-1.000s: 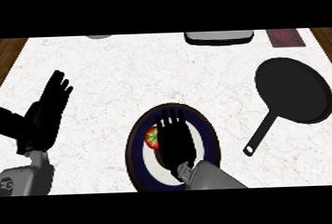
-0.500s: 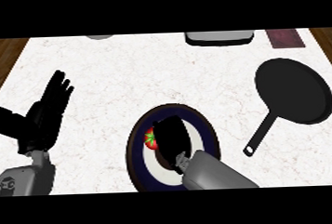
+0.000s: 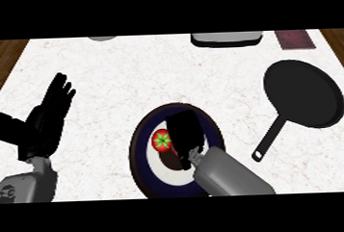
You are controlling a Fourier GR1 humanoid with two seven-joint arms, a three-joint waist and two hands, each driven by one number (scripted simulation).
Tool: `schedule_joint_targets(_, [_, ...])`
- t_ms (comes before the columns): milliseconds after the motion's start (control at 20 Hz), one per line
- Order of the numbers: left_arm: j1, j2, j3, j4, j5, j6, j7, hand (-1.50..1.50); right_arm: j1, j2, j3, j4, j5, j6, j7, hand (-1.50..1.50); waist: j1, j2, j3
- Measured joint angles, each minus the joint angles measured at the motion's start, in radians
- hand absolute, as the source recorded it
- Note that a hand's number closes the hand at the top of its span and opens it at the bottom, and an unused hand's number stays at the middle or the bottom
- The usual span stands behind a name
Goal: Pick the bell pepper from the plate and place it in the pan
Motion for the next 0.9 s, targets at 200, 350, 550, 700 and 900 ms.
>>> schedule_joint_targets(200, [-0.003, 0.002, 0.007, -0.005, 0.002, 0.005, 0.005, 0.0, -0.045, -0.006, -0.237, 0.071, -0.05, -0.065, 0.188, 1.5, -0.011, 0.013, 0.002])
schedule_joint_targets(350, [-0.002, 0.0, 0.0, -0.007, 0.001, 0.0, 0.003, 0.0, -0.112, -0.028, -0.385, 0.139, -0.051, -0.128, 0.34, 1.5, 0.003, 0.02, 0.001])
schedule_joint_targets(550, [-0.022, -0.001, -0.012, -0.004, 0.0, -0.008, 0.01, 0.0, -0.269, -0.088, -0.475, 0.246, 0.035, -0.165, 0.463, 1.5, 0.03, 0.021, 0.0])
schedule_joint_targets(700, [-0.029, -0.009, -0.022, -0.005, -0.003, -0.006, 0.016, 0.0, -0.383, -0.123, -0.491, 0.318, 0.126, -0.174, 0.506, 1.5, 0.043, 0.019, -0.001])
schedule_joint_targets(900, [-0.041, -0.008, -0.028, -0.002, -0.005, -0.01, 0.027, 0.0, -0.529, -0.148, -0.514, 0.418, 0.214, -0.176, 0.532, 1.5, 0.048, 0.018, -0.001])
